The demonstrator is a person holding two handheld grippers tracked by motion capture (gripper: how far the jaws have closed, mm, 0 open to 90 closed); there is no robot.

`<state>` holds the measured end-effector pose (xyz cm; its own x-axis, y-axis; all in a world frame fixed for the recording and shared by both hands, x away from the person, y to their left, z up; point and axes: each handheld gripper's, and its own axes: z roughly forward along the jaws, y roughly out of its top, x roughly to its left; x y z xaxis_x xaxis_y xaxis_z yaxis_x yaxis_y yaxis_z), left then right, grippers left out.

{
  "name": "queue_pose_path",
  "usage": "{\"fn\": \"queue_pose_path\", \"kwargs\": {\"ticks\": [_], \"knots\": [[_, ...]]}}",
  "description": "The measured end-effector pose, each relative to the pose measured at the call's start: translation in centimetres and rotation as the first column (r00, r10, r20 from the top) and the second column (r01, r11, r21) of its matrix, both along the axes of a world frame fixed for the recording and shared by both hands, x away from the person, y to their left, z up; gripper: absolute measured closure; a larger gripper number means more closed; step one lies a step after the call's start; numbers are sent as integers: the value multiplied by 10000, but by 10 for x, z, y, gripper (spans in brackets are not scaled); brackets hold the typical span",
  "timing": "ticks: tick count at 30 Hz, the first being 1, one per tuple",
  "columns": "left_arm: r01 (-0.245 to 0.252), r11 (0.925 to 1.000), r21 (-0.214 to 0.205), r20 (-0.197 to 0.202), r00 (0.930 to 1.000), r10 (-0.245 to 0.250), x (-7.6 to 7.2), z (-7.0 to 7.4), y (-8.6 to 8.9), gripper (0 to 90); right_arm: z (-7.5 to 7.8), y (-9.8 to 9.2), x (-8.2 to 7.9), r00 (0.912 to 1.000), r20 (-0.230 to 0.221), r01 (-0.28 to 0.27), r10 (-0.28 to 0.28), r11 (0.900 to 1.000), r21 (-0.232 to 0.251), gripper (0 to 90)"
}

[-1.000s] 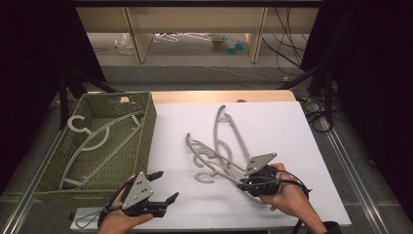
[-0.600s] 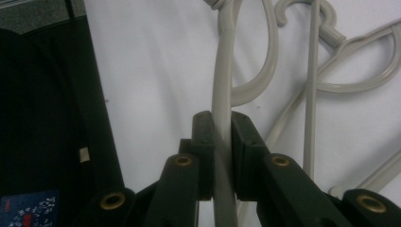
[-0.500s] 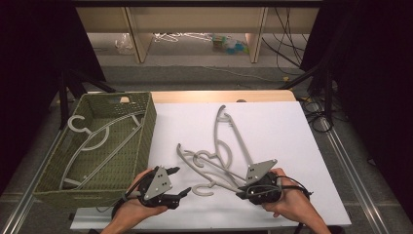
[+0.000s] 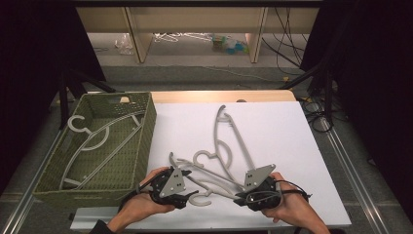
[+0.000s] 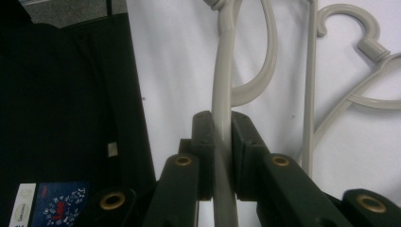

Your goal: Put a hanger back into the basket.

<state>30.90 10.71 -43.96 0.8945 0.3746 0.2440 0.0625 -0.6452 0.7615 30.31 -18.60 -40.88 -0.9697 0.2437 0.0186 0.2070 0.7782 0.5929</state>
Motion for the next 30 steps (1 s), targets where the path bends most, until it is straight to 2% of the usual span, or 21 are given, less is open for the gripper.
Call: {"fn": "queue_pose_path", "kwargs": {"ticks": [7, 13, 14, 19, 21, 26, 29, 30], "knots": [[522, 9978, 412, 53, 9986, -524, 5, -5, -4, 457, -1, 3, -1, 9997, -31, -231, 231, 9997, 23, 819], [1097, 9907, 806, 138, 9937, -1111, 9, -7, -10, 536, -1, 5, -3, 9993, -113, -366, 366, 9993, 31, 820], [1228, 9893, 788, 173, 9921, -1245, 10, -7, -12, 567, -1, 5, -2, 9993, -66, -379, 380, 9993, 27, 819], [1671, 9775, 1287, 479, 9835, -1745, 10, -5, -15, 617, -2, 3, -1, 9992, -73, -402, 402, 9992, 25, 819], [1901, 9703, 1495, 600, 9778, -2008, 9, -3, -16, 640, -2, 2, 0, 9988, 29, -486, 485, 9988, 91, 819], [2269, 9594, 1674, 890, 9657, -2439, 5, 8, -16, 685, 0, -2, 3, 9979, 223, -621, 616, 9977, 253, 804], [2407, 9576, 1582, 785, 9637, -2552, 2, 14, -16, 711, 3, -7, 5, 9988, 273, -421, 408, 9980, 470, 776], [2528, 9538, 1624, 700, 9612, -2667, 1, 16, -16, 722, 3, -9, 6, 9990, 273, -366, 351, 9979, 533, 766]]}}
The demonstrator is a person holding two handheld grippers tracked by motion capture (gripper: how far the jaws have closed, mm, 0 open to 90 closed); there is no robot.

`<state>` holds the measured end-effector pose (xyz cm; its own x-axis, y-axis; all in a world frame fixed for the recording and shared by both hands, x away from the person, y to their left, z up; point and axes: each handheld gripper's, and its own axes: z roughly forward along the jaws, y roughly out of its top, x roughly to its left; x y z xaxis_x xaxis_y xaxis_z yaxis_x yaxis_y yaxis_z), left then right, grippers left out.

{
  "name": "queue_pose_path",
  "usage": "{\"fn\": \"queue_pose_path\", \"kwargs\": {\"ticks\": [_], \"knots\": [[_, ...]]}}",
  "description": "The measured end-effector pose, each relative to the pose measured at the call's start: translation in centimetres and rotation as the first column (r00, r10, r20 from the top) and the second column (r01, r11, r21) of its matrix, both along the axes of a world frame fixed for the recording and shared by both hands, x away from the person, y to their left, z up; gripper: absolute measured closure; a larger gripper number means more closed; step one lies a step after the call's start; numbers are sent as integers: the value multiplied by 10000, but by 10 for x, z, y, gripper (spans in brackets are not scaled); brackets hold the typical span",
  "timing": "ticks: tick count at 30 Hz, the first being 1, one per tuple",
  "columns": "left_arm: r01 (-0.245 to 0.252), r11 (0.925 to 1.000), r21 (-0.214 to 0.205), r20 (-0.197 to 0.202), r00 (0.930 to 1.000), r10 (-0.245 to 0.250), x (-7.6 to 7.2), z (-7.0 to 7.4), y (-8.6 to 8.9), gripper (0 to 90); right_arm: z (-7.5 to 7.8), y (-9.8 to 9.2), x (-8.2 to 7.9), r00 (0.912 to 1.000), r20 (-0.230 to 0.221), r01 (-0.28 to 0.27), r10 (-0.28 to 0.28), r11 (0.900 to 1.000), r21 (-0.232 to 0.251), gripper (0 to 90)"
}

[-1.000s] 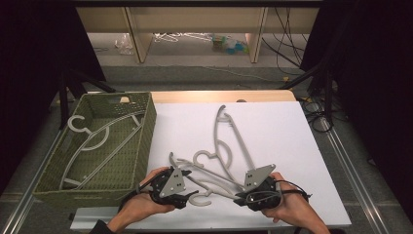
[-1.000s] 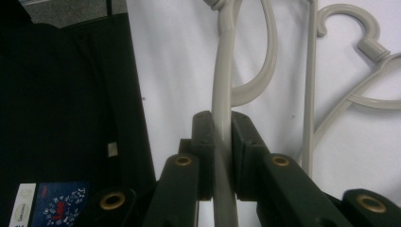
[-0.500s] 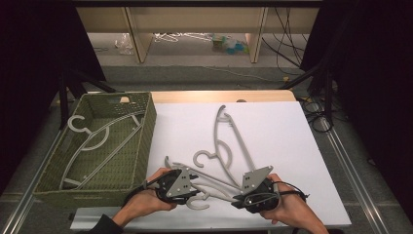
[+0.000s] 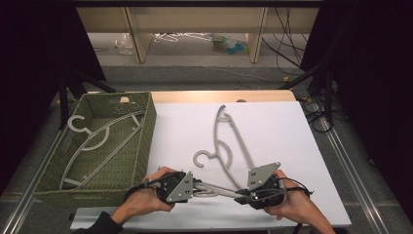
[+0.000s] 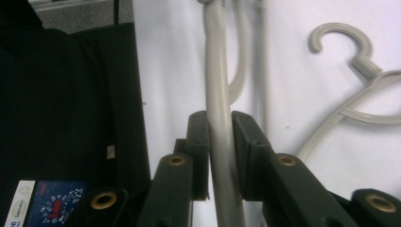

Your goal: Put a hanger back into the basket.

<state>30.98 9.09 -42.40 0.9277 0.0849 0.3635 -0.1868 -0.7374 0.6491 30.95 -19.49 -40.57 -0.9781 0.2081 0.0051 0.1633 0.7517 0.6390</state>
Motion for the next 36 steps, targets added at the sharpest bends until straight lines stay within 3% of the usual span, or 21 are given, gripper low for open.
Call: {"fn": "queue_pose_path", "kwargs": {"ticks": [3, 8, 11, 12, 14, 16, 20, 21, 23, 24, 27, 30, 32, 36], "knots": [[43, 9999, 114, -95, 9999, -42, -3, 5, -1, 741, 0, -3, 2, 9999, -24, 132, -132, 9997, 183, 748], [-184, 9996, -236, -790, 9967, 165, -6, 10, -1, 768, 3, -3, 3, 9975, 261, 646, -653, 9975, 287, 657], [-671, 9949, -757, -1701, 9840, 534, -7, 13, 0, 780, 4, -3, 4, 9946, 515, 887, -904, 9955, 334, 605], [-799, 9942, -723, -1757, 9822, 662, -7, 14, 0, 785, 4, -3, 4, 9931, 512, 1031, -1053, 9937, 439, 546], [-1260, 9888, -804, -2119, 9715, 1065, -7, 15, 1, 789, 5, -1, 4, 9852, 672, 1527, -1574, 9858, 703, 442], [-1604, 9829, -906, -2480, 9595, 1337, -5, 16, 4, 789, 7, 0, 4, 9786, 716, 1870, -1929, 9790, 814, 406], [-2150, 9729, -855, -2751, 9436, 1844, -1, 19, 11, 790, 14, -1, 4, 9674, 799, 2295, -2402, 9654, 1238, 341], [-2218, 9720, -773, -2721, 9426, 1934, 0, 21, 13, 790, 15, -1, 4, 9634, 787, 2430, -2562, 9589, 1468, 328], [-2556, 9611, -1041, -3028, 9287, 2142, 0, 21, 16, 790, 17, -2, 4, 9606, 819, 2486, -2655, 9530, 1731, 322], [-2604, 9606, -974, -3023, 9273, 2208, 0, 23, 17, 790, 18, -2, 4, 9538, 941, 2636, -2854, 9449, 1940, 312], [-2952, 9501, -1007, -3188, 9142, 2502, 4, 29, 25, 790, 20, -4, 4, 9421, 1069, 2910, -3178, 9333, 2102, 275], [-3306, 9358, -1227, -3276, 9035, 2762, 6, 35, 32, 790, 24, -5, 3, 9330, 1193, 3049, -3394, 9219, 2389, 276], [-3503, 9263, -1389, -3306, 8981, 2901, 9, 41, 39, 790, 27, -6, 1, 9382, 1220, 2877, -3239, 9257, 2456, 279], [-3832, 9050, -1847, -3421, 8883, 3063, 10, 53, 51, 790, 26, -4, 0, 9397, 1138, 2867, -3224, 9244, 2516, 279]]}}
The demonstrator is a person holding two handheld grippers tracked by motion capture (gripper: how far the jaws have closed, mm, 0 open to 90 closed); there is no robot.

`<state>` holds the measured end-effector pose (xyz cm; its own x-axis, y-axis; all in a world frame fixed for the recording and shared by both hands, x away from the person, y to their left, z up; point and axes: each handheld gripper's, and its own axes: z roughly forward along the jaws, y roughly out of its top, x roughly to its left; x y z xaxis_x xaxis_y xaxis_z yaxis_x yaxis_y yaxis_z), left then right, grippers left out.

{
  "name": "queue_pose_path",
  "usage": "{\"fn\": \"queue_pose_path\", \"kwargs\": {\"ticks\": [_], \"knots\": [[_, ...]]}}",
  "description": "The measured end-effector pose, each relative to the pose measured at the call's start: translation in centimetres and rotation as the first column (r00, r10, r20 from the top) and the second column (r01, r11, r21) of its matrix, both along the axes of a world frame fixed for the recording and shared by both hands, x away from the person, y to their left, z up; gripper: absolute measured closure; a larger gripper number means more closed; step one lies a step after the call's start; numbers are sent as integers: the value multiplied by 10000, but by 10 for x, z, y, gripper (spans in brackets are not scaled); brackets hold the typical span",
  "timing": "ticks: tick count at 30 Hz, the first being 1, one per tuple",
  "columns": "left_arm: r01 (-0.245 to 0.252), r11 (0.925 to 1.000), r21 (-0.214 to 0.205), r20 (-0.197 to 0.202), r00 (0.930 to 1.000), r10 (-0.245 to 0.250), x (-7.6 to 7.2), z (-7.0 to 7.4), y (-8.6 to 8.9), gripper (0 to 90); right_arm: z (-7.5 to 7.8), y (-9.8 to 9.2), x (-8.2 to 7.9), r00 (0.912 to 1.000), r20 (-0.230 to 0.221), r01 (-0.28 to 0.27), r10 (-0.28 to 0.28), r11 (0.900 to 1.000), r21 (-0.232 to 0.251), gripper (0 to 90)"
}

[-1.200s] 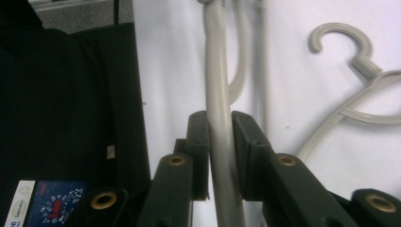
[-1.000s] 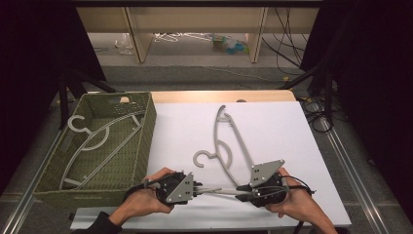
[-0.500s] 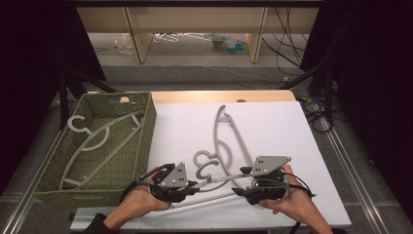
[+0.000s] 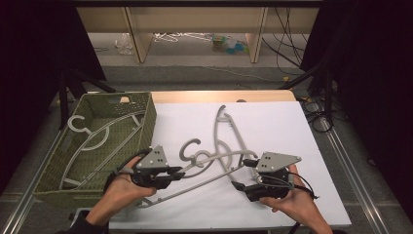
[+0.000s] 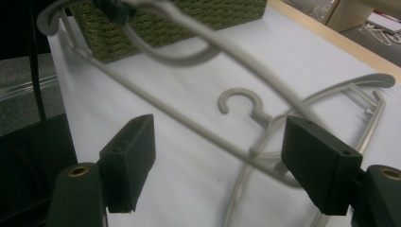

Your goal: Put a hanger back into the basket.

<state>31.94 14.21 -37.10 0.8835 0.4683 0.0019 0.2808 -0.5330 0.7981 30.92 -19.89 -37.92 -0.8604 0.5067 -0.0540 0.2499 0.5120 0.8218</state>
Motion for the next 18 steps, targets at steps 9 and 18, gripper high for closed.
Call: {"fn": "queue_pose_path", "kwargs": {"ticks": [9, 18], "knots": [[-825, 9885, -1266, -172, 9966, 810, 3, 26, 30, 790, -11, 2, 1, 9992, -407, -34, 26, 9998, -181, 278], [-1373, 9683, -2087, -50, 9902, 1393, 3, 59, 57, 790, -15, 1, 3, 9983, -582, -59, 45, 9997, -233, 278]]}}
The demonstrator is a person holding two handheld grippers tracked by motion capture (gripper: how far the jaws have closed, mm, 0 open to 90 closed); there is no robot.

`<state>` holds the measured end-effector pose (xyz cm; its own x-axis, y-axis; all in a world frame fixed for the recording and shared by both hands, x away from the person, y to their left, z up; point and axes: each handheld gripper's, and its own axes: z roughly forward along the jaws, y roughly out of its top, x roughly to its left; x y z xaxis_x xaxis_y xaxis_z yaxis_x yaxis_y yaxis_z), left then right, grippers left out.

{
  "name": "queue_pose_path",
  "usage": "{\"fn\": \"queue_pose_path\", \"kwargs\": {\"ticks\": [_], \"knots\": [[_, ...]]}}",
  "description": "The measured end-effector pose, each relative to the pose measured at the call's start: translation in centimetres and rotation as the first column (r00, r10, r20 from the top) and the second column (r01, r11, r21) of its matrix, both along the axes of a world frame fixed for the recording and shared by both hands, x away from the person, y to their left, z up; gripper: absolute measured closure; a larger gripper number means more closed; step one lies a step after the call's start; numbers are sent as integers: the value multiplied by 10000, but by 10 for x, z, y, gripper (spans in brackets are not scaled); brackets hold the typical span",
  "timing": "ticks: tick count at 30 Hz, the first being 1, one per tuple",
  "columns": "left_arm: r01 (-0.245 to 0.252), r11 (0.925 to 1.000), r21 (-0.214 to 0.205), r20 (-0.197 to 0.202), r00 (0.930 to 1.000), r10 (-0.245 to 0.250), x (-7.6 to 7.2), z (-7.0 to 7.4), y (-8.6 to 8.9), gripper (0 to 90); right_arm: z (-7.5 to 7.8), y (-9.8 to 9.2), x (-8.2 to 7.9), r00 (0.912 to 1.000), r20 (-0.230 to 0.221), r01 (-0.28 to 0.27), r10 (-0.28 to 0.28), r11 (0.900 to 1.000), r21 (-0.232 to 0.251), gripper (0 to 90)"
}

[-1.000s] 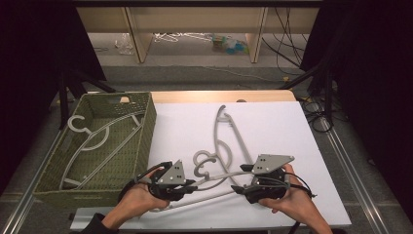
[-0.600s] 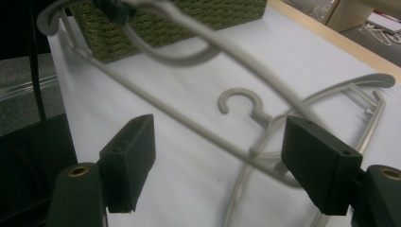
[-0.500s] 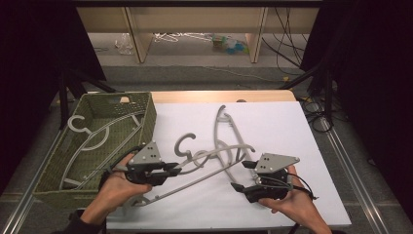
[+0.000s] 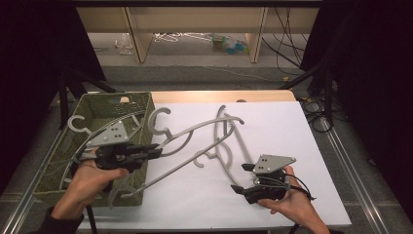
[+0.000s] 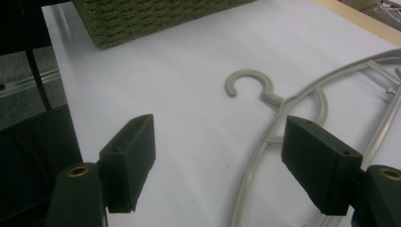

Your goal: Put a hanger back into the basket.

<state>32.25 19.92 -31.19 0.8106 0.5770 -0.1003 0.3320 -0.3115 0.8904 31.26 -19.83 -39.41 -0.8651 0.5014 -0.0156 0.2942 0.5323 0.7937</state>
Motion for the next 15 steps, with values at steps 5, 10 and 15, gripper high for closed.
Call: {"fn": "queue_pose_path", "kwargs": {"ticks": [5, 10, 15], "knots": [[-479, 9988, 86, 399, 9981, 475, 6, 21, 21, 790, 0, -2, 1, 10000, -9, 90, -90, 10000, 23, 278], [-1332, 9911, 42, 530, 9897, 1327, 18, 33, 49, 790, -2, -1, 1, 9999, -31, 146, -146, 9998, 124, 278], [-2212, 9752, -3, 425, 9743, 2210, 31, 31, 79, 790, -2, -3, 2, 9998, -120, 148, -147, 9999, 53, 273]]}}
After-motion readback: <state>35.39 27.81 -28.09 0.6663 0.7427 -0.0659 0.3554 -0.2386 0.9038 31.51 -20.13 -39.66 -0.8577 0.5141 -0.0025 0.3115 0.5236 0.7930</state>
